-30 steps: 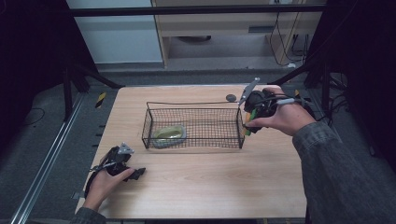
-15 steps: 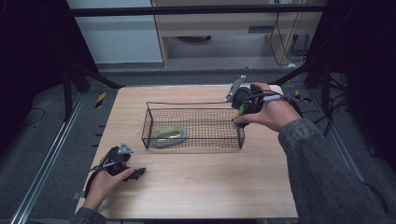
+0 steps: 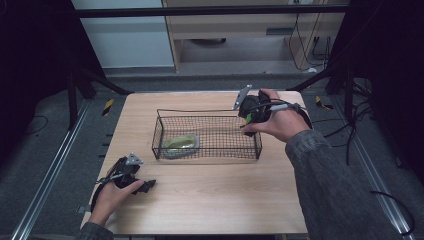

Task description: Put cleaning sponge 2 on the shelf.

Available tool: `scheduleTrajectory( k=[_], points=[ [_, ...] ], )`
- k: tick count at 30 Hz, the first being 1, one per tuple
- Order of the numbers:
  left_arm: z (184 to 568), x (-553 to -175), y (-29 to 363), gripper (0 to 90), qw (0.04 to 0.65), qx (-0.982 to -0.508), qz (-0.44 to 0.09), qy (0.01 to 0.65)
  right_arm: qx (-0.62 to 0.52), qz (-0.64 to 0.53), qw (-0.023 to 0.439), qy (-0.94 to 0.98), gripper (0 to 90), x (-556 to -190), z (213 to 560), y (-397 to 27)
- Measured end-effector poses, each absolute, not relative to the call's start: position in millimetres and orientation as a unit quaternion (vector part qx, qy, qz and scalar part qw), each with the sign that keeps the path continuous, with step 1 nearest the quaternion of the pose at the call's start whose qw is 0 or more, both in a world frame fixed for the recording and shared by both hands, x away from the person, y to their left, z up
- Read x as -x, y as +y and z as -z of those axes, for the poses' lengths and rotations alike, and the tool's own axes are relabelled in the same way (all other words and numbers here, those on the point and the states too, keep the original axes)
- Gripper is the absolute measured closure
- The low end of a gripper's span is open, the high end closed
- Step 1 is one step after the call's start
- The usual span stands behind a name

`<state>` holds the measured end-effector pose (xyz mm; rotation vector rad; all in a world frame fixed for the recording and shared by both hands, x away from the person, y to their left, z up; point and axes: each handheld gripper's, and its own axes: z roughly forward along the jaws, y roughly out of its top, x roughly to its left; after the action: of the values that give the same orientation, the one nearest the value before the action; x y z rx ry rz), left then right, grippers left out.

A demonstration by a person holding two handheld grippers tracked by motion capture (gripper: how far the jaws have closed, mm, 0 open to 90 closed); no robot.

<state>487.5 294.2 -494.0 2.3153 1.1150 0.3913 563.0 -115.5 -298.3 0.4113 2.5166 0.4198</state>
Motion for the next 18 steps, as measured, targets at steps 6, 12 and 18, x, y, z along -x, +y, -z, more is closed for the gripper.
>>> scheduleTrajectory(
  k=[6,12,18],
  points=[
    [494,-488,294,3.4,0.268,-0.858,-0.144,0.414,-0.152,-0.149,0.274,0.938,17.1,-568,304,-112],
    [494,-488,294,3.3,0.268,-0.858,-0.145,0.414,-0.154,-0.14,0.273,0.939,17.0,-574,312,-110],
    [494,-488,294,3.0,0.27,-0.856,-0.143,0.416,-0.154,-0.141,0.269,0.94,17.0,-577,317,-106]
  ],
)
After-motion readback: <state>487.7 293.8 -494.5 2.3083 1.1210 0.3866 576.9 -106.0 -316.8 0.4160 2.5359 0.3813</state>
